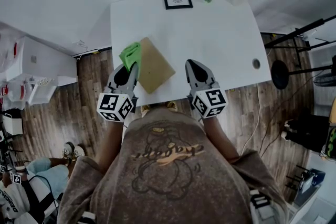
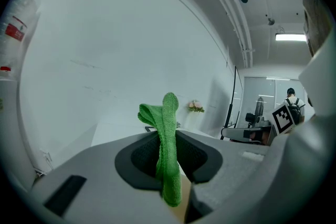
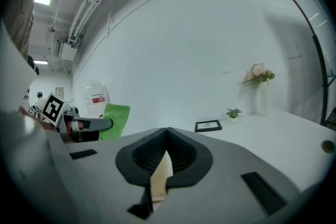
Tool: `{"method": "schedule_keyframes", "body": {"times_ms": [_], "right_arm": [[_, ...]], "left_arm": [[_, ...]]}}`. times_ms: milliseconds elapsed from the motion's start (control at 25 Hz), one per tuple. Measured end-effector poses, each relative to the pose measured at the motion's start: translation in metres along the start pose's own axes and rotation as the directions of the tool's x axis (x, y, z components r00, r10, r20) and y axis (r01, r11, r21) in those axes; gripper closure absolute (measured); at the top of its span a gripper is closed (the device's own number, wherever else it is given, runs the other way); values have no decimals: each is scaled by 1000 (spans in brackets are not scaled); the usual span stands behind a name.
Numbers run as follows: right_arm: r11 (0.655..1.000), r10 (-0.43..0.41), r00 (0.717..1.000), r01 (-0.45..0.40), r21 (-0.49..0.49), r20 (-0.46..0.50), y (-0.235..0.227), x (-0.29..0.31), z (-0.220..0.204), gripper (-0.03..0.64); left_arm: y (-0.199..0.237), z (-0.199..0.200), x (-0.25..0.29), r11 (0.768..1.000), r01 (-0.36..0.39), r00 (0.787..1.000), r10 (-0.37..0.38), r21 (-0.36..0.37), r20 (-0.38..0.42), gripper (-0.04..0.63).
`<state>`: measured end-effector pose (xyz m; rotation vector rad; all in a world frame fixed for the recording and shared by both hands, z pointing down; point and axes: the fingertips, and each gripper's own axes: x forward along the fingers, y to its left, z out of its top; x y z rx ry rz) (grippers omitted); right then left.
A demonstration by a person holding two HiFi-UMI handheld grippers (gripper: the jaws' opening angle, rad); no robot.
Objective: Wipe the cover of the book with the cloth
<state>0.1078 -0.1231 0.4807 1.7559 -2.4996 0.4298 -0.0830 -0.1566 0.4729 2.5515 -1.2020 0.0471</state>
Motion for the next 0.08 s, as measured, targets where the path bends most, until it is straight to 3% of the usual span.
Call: {"method": "schedule_keyframes", "body": {"times_ms": [80], "right_arm": [[1000, 4, 1000, -4, 1, -1, 0, 1, -1, 623]], "left_arm": [[1, 0, 1, 1000, -2, 1000, 2, -3, 0, 528]]}}
